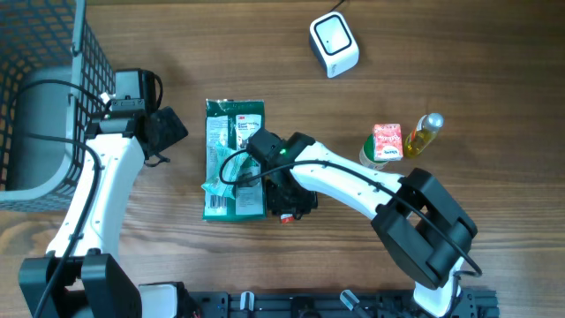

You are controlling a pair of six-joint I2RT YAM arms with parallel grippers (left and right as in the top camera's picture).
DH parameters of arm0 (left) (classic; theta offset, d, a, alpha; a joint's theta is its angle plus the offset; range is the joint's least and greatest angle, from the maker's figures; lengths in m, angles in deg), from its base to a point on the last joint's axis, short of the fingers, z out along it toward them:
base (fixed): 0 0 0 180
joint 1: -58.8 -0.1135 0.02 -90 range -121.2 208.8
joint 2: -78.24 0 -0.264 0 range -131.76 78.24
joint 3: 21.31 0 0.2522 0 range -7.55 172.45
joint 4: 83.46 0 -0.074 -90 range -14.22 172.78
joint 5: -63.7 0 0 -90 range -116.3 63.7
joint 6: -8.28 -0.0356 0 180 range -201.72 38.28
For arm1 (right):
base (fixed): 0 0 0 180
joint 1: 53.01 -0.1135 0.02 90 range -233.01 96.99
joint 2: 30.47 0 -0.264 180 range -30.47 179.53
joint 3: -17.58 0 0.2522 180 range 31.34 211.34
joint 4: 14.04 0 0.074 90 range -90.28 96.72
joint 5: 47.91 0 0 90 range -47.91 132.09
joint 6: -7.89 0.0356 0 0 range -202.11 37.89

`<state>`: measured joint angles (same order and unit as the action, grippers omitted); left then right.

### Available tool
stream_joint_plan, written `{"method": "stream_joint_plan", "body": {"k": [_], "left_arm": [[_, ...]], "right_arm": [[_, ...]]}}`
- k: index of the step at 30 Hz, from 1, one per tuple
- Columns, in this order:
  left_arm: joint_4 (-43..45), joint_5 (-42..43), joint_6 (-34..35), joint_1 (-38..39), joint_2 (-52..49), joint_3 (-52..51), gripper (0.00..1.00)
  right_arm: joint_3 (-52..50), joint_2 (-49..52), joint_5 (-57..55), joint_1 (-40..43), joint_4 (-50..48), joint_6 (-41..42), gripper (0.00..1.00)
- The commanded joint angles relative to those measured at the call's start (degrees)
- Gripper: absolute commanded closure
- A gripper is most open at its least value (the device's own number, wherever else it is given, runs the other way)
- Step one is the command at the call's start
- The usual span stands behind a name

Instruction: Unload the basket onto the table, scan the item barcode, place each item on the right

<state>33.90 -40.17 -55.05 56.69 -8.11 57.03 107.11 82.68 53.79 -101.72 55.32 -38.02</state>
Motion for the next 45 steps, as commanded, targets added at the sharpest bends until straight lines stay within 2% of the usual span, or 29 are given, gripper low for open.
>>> {"method": "stream_joint_plan", "body": {"k": [1, 8, 14, 45], "left_arm": [[0.0, -0.1, 0.6, -0.2, -0.4, 0.3, 0.00], [0.0, -0.1, 0.6, -0.2, -0.4, 0.3, 0.00], [0.0, -0.1, 0.5, -0.2, -0.4, 0.3, 0.00], [0.0, -0.1, 0.5, -0.2, -0.4, 0.3, 0.00]], "right_arm": [[-0.5, -1.0, -1.9, 0.0, 0.2, 1.0, 0.65], [-0.5, -1.0, -3.0, 0.0, 0.3, 1.0, 0.65], [-0.5, -0.9, -3.4, 0.0, 0.6, 1.1, 0.70], [-0.5, -0.9, -4.3, -0.1, 0.6, 1.1, 0.67]]}}
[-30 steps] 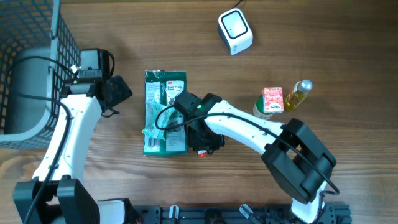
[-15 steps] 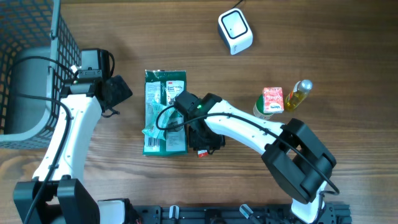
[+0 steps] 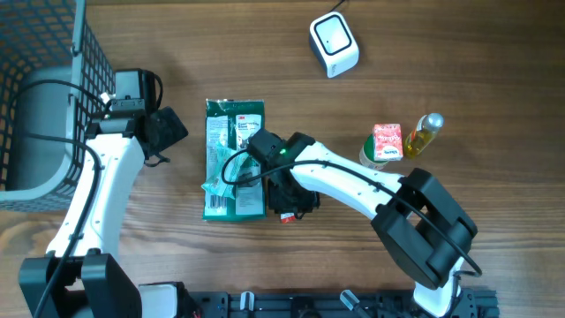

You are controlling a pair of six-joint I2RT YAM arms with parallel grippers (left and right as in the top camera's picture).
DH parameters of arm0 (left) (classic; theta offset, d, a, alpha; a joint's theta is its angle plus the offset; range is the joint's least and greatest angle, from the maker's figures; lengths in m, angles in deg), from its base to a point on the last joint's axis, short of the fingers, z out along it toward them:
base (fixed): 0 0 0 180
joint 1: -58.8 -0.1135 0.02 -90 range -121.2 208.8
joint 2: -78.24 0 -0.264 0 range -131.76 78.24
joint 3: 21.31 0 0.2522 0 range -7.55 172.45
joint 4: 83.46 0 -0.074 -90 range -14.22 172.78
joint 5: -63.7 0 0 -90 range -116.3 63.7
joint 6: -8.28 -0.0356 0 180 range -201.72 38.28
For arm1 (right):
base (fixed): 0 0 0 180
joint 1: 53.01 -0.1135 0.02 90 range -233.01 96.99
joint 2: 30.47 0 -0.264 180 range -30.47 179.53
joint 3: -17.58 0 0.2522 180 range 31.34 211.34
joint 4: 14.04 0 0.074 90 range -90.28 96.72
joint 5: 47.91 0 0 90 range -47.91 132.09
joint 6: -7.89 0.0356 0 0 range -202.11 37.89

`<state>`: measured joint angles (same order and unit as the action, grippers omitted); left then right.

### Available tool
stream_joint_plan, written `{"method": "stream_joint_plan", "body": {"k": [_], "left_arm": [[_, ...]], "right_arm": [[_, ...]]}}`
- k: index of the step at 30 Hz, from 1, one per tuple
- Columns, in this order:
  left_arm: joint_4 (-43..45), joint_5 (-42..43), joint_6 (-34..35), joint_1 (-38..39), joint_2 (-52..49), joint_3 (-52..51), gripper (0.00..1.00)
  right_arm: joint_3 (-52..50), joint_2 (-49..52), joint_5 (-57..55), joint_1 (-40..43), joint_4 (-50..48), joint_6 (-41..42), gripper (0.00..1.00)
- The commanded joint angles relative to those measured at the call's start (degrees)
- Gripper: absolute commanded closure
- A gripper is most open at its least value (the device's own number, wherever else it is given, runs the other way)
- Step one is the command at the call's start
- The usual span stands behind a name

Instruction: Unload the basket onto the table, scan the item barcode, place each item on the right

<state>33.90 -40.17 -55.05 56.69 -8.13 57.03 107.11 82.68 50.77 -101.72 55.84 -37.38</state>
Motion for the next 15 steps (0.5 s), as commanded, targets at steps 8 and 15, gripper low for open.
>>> {"method": "stream_joint_plan", "body": {"k": [8, 15], "left_arm": [[0.0, -0.1, 0.5, -0.2, -0.4, 0.3, 0.00], [0.0, -0.1, 0.6, -0.2, -0.4, 0.3, 0.00]], "right_arm": [[-0.5, -0.9, -1.2, -0.1, 0.1, 0.4, 0.67], [-0.5, -0.9, -1.2, -0.1, 0.0, 0.4, 0.65]]}}
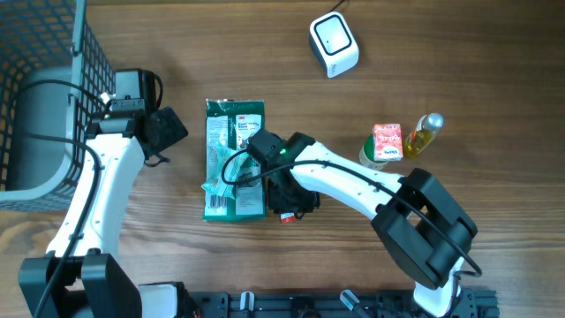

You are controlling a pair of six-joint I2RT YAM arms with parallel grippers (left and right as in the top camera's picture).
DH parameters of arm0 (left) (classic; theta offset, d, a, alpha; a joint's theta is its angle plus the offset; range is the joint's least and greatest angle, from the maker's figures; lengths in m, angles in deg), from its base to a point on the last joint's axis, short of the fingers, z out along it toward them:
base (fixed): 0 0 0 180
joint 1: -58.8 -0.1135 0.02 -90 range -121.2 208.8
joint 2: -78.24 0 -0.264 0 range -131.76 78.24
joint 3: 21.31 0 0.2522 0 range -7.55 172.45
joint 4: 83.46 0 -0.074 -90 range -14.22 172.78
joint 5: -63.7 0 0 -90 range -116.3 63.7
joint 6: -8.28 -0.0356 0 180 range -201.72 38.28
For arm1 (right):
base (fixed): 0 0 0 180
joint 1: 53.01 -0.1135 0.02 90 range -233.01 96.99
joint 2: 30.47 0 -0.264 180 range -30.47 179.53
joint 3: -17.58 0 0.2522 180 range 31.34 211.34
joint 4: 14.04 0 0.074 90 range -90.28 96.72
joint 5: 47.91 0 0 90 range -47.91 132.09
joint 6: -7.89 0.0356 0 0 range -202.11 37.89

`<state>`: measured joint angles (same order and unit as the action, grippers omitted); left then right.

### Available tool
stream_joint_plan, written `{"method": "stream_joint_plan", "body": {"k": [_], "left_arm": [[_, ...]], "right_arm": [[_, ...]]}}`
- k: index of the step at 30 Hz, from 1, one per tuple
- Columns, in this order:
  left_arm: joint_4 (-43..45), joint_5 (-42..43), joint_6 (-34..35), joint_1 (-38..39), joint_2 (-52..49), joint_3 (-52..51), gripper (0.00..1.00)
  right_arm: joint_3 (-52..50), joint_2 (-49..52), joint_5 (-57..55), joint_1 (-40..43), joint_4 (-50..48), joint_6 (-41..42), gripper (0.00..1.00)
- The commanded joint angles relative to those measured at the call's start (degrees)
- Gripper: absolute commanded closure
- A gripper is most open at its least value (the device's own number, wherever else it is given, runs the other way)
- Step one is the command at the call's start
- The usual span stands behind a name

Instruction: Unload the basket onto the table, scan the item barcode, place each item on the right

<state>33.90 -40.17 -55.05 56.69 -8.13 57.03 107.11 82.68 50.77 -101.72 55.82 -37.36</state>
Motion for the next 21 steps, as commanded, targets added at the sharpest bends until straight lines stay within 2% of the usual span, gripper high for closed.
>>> {"method": "stream_joint_plan", "body": {"k": [1, 13, 16, 21], "left_arm": [[0.0, -0.1, 0.5, -0.2, -0.4, 0.3, 0.00], [0.0, -0.1, 0.5, -0.2, -0.4, 0.3, 0.00], [0.0, -0.1, 0.5, -0.2, -0.4, 0.3, 0.00], [0.0, -0.1, 0.5, -0.2, -0.4, 0.3, 0.00]], "right_arm": [[-0.5, -0.9, -1.2, -0.1, 0.1, 0.4, 0.65], [-3.6, -0.9, -1.4, -0.1, -2.7, 0.4, 0.63], [-5.0, -0.9, -1.0, -0.1, -5.0, 0.4, 0.67], [-5.0, -0.9, -0.8, -0.1, -5.0, 0.4, 0.66]]}}
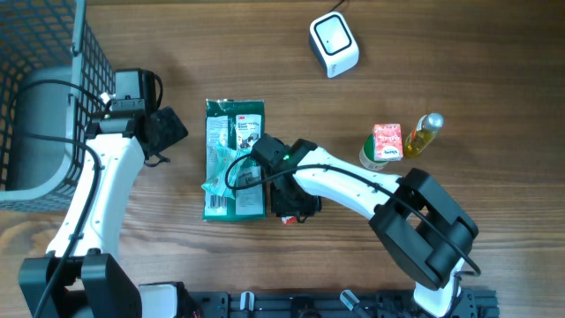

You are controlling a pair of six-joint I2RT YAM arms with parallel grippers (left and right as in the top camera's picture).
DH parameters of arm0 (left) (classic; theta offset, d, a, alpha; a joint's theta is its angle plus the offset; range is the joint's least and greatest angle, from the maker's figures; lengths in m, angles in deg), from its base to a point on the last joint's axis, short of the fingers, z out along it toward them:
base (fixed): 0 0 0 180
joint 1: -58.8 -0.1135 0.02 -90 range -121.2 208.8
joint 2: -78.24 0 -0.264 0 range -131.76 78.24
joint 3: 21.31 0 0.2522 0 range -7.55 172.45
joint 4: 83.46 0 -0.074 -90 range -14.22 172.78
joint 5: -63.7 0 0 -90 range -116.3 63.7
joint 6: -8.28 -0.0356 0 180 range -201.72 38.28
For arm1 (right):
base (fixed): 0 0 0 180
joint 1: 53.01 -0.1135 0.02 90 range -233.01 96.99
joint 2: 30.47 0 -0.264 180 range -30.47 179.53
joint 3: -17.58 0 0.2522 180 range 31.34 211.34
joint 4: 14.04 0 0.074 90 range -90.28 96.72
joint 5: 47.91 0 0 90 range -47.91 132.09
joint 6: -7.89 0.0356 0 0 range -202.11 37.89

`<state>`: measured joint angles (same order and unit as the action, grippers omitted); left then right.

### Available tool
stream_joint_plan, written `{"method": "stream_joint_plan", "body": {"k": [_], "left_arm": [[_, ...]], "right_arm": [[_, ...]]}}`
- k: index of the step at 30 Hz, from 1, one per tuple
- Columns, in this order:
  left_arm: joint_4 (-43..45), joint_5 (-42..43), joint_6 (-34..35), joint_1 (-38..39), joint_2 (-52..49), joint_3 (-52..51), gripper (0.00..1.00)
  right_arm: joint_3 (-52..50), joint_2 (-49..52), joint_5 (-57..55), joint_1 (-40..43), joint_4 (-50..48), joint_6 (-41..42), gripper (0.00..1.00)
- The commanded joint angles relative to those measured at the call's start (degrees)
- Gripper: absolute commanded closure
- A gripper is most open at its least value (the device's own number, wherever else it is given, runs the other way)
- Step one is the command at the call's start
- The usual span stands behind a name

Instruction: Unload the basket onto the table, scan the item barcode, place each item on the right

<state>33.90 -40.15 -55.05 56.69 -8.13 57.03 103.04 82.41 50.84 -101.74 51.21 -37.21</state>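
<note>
A green 3M packet (231, 141) lies flat on the wooden table, left of centre. The white barcode scanner (334, 44) sits at the back, right of centre. My right gripper (284, 205) hangs at the packet's lower right edge. Its fingers are hidden beneath the black wrist, so neither their state nor their contact with the packet can be read. My left gripper (173, 131) hovers a short way left of the packet's top corner, apart from it. Whether its fingers are open or shut is unclear from above.
A wire basket (53, 53) with a grey liner fills the back left corner. At the right stand a pink juice carton (387, 140), a yellow oil bottle (426, 132) and a small green-rimmed container (372, 155), close together.
My right wrist has shifted slightly right and toward the front along the packet's right edge. The packet, the left arm and the other things are where they were.
At every earlier moment my right gripper was at the packet's lower right edge and the left arm rested beside the basket. The packet lay flat throughout. Only the small shift of the right wrist shows now.
</note>
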Motion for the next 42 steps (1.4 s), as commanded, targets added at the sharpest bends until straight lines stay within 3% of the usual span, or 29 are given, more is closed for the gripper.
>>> {"method": "stream_joint_plan", "body": {"k": [1, 26, 28, 32, 37, 42], "left_arm": [[0.0, -0.1, 0.6, -0.2, -0.4, 0.3, 0.00], [0.0, -0.1, 0.5, -0.2, -0.4, 0.3, 0.00], [0.0, -0.1, 0.5, -0.2, -0.4, 0.3, 0.00], [0.0, -0.1, 0.5, -0.2, -0.4, 0.3, 0.00], [0.0, -0.1, 0.6, -0.2, -0.4, 0.3, 0.00], [0.0, -0.1, 0.6, -0.2, -0.4, 0.3, 0.00]], "right_arm": [[-0.9, -0.7, -0.9, -0.1, -0.4, 0.2, 0.64], [3.0, -0.8, -0.1, 0.4, 3.6, -1.8, 0.65], [3.0, -0.9, 2.8, 0.6, 2.9, -4.4, 0.71], [3.0, -0.9, 2.9, 1.1, 2.9, -4.5, 0.72], [2.9, -0.9, 3.1, 1.1, 2.8, -7.9, 0.60], [1.9, -0.8, 3.1, 1.0, 2.3, -8.7, 0.60]]}}
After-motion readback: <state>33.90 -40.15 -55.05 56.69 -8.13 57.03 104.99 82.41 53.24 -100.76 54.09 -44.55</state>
